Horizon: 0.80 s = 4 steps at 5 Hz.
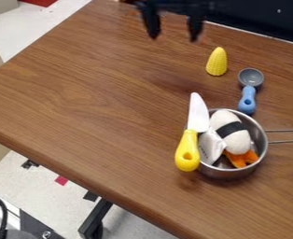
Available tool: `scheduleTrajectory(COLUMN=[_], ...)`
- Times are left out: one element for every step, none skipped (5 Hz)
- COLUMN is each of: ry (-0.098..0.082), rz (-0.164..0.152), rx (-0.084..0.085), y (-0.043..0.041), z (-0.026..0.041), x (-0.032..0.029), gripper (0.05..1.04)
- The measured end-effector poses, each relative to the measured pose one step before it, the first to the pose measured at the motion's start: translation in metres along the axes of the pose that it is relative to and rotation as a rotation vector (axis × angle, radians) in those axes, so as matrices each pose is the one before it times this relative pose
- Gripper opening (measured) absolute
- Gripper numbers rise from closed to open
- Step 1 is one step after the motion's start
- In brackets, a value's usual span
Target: Moving the spoon on the middle of the table
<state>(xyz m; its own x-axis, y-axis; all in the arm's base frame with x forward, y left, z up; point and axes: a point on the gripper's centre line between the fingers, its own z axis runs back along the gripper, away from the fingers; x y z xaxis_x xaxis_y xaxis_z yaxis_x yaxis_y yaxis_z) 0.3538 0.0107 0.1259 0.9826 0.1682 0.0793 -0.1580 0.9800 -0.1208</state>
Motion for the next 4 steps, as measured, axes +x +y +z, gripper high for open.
scheduleTrajectory(ry=[-0.0047,-0.0315,0.0155,0.0037], rz=[-0.0059,-0.004,-0.0127,-0.0147], rx=[0.0144,-0.0038,0.0035,-0.0121], y=[-0.02511,-0.02533,-0.01642,-0.00754], z=[-0.00921,-0.00662,-0.02432,-0.01477], x=[-0.0069,0.00177,0.00426,0.00886], gripper=[0.998,0.998,0.998,0.998])
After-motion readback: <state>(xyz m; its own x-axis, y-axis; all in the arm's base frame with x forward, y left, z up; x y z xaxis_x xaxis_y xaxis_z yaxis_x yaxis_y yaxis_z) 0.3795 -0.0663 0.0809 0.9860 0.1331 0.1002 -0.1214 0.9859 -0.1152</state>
